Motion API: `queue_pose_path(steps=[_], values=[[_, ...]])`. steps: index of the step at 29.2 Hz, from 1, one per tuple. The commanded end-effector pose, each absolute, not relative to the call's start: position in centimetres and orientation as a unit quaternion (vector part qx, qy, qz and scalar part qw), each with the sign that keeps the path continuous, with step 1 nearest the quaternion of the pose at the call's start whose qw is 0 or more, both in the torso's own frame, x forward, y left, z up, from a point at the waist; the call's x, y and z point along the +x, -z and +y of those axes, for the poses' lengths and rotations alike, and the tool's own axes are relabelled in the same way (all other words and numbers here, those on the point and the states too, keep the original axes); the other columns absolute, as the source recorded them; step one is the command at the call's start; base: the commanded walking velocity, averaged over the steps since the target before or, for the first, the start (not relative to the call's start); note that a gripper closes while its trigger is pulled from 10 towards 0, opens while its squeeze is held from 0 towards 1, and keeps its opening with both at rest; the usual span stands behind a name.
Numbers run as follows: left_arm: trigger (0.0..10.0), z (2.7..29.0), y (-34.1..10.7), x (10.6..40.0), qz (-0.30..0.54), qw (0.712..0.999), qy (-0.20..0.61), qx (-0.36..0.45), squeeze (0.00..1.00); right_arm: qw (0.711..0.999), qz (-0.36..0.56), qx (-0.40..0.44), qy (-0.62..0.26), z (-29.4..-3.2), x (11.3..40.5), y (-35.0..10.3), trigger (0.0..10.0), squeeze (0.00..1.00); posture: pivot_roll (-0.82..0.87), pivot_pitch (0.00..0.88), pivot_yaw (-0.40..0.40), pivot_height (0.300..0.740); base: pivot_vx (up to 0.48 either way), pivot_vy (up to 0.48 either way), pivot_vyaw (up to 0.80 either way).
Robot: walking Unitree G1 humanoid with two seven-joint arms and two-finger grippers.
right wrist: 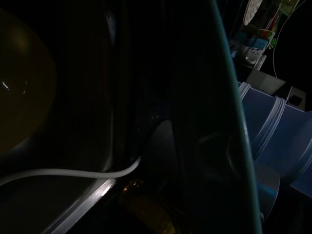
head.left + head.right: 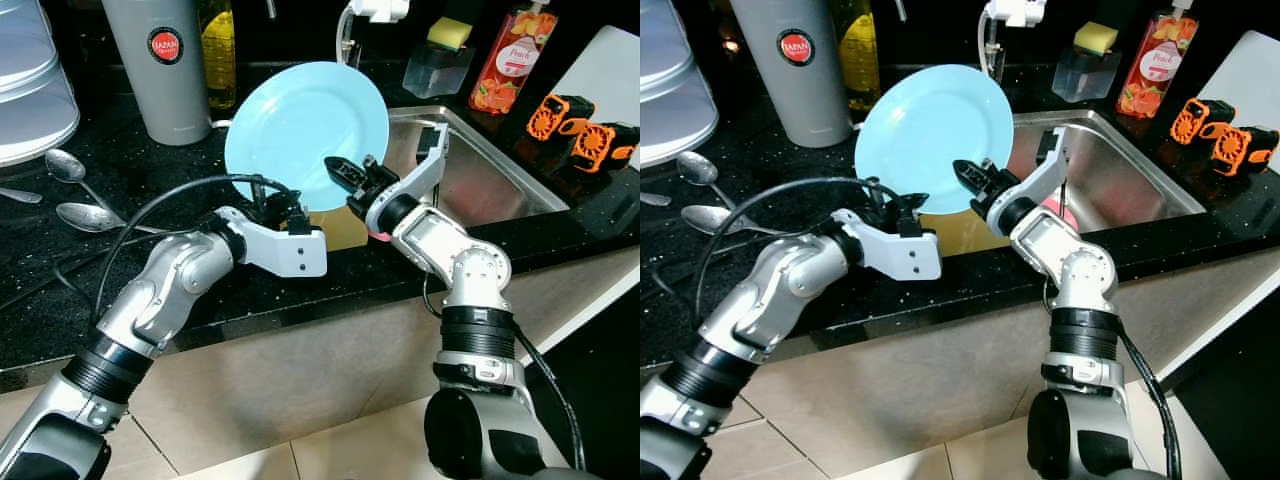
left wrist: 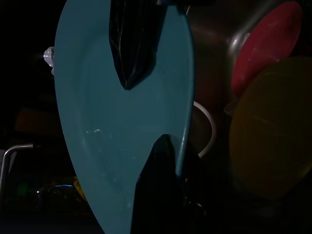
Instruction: Kitchen organization
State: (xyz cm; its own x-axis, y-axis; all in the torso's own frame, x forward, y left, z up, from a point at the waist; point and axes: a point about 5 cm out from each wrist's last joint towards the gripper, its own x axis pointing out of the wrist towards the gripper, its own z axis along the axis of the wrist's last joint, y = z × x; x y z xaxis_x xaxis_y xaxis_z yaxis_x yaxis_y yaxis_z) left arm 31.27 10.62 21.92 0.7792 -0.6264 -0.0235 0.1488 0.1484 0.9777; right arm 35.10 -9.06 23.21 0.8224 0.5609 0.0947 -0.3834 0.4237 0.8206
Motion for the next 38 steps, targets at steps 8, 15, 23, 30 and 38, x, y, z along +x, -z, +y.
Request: queue_pose_path(steps=[8, 15, 23, 30, 38], values=[[10.0, 10.7, -22.4, 31.0, -0.201, 0.765, 0.262, 0.553, 1.00, 0.863, 0.087, 0.432, -0.247, -10.0, 35.6, -22.8, 10.0, 0.00, 0.17, 0.000, -0.076, 0.740, 0.000, 0.000, 0.00], [10.0, 12.3, -22.6, 30.0, -0.178, 0.799, 0.248, 0.517, 0.00, 0.880, 0.075, 0.428, -0.191, -11.7, 36.5, -22.3, 10.0, 0.00, 0.18, 0.000, -0.075, 0.740, 0.000, 0.000, 0.00], [10.0, 13.9, -22.6, 29.6, -0.159, 0.817, 0.221, 0.508, 0.00, 0.908, 0.075, 0.410, -0.038, -16.0, 39.3, -21.5, 10.0, 0.00, 0.19, 0.000, -0.078, 0.740, 0.000, 0.000, 0.00], [10.0, 14.1, -23.3, 29.8, -0.159, 0.823, 0.204, 0.506, 0.00, 0.941, 0.080, 0.327, 0.028, -16.6, 41.4, -22.6, 10.0, 0.00, 0.20, 0.000, -0.086, 0.740, 0.000, 0.000, 0.00], [10.0, 14.5, -23.5, 29.4, -0.154, 0.827, 0.189, 0.507, 0.00, 0.988, 0.102, 0.113, 0.014, -14.9, 41.7, -20.6, 10.0, 0.00, 0.23, 0.000, -0.108, 0.740, 0.000, 0.000, 0.00]])
